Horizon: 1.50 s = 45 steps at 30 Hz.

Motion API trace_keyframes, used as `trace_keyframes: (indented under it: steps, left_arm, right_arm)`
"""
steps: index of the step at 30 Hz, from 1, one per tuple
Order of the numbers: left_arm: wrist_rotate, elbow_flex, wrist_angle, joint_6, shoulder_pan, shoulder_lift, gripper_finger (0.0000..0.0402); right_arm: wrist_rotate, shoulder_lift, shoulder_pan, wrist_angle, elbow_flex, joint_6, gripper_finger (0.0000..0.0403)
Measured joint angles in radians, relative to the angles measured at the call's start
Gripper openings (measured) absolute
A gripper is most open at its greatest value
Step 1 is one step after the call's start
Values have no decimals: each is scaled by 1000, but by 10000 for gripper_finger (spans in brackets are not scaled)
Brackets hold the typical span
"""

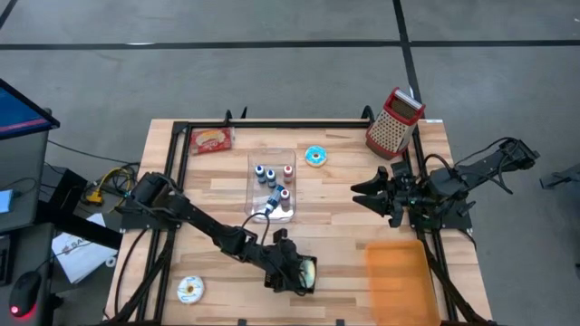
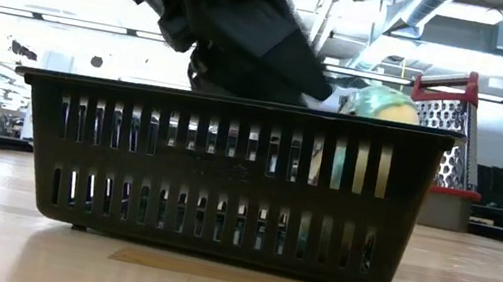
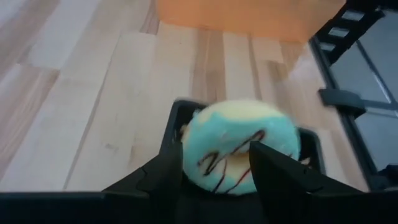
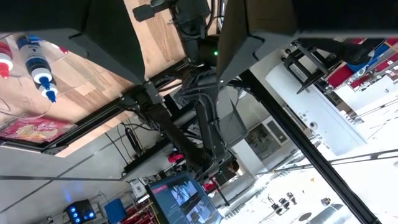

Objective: Pick & Place Food Item
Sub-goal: Put the white donut into the black bin

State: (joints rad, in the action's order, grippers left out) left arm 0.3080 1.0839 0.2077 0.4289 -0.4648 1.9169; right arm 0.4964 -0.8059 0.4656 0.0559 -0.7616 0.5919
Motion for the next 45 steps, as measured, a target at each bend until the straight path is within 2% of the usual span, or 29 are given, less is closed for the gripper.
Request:
trace_keyframes:
  steps: [10,14,17,21,26,31,37,45]
  left_arm:
    - [22,-1,-32,3,3,-50,182]
    - [18,0,-178,27,2,-138,182]
    - [-49,0,-317,50,-18,-235,182]
    - [-130,0,-580,133,-98,-369,182]
    - [-159,0,-939,406,-268,-518,182]
    - [-164,0,-1120,663,-469,-594,182]
    - [-158,-20,-1176,766,-624,-580,209]
    - [-167,-151,-1095,788,-665,-544,254]
  right_arm:
    - [-1,0,0,0,0,0,193]
    - [-1,0,0,1,0,-1,193]
    - [-1,0,0,10,0,-9,193]
    - [-1,0,0,42,0,-43,193]
    - [0,1,-2,81,0,-76,193]
    - [31,0,-3,110,0,-107,193]
    - [94,0,-3,114,0,-132,193]
    - [151,0,-3,117,0,-124,193]
